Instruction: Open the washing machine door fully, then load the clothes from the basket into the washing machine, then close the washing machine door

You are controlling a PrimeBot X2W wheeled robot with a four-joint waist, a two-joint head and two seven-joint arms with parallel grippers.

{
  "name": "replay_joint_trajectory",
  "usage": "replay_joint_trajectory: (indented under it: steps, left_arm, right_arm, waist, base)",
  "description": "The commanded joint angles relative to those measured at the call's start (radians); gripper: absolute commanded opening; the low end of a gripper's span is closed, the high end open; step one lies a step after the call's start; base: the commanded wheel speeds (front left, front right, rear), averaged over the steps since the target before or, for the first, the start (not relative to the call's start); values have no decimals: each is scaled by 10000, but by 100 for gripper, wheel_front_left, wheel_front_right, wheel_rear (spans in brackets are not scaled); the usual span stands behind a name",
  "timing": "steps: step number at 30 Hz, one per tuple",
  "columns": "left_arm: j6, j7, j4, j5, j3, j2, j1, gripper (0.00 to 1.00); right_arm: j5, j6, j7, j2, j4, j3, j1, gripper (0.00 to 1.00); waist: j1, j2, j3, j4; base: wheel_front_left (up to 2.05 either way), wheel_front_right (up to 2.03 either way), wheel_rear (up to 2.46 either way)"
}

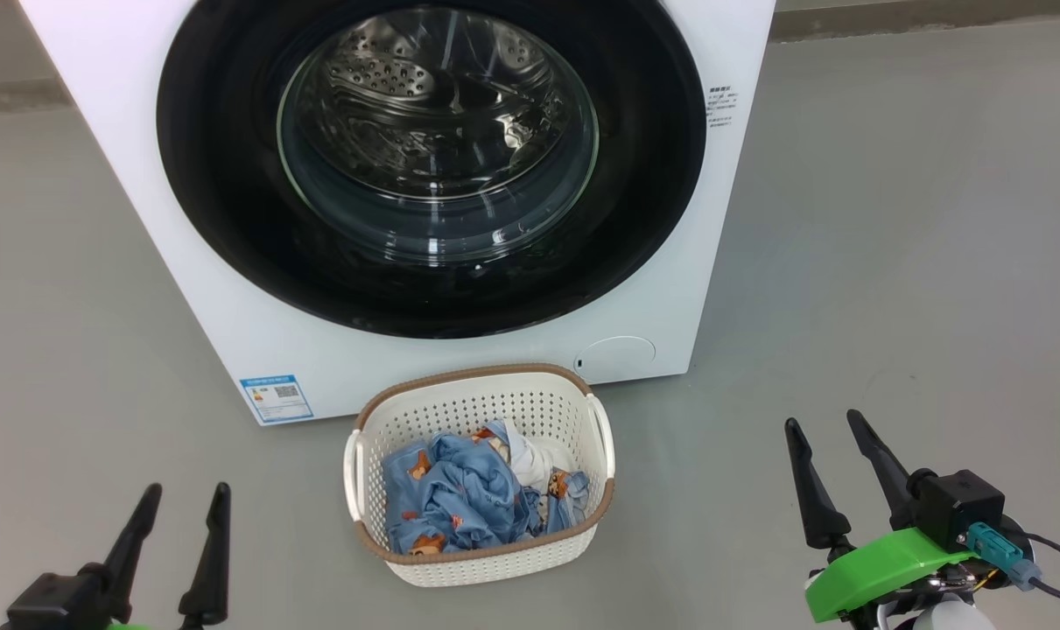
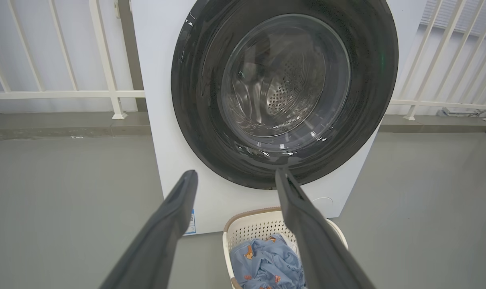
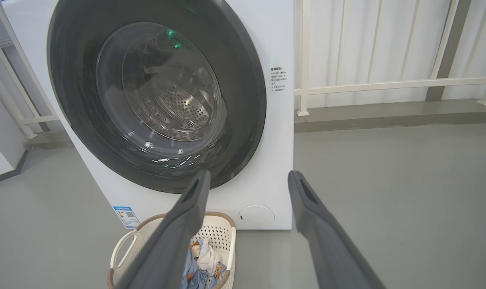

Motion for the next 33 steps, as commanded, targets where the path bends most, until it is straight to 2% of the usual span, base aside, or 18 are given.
replay_joint_trajectory:
  steps: [1,20,33]
  left_arm:
    - [-33,-120,-151,137,432,237,-224,100]
    - [-33,-120,287,666,1320,-253,-256,100]
    - [-33,-120,222,632,1413,-360,-258,100]
  right_arm:
    - [-71,-11,-120,-70,-204,277,-460,100]
    - [-154,-11,-120,-70,-89,-420,-448,100]
    - [-119,-11,-120,-70,-37,-539,-456,100]
  waist:
    - [-1,0,1,-4]
    - [-1,0,-27,16]
    - [-1,0,-40,38]
  base:
    - [0,0,0]
    - [0,0,0]
    - [0,0,0]
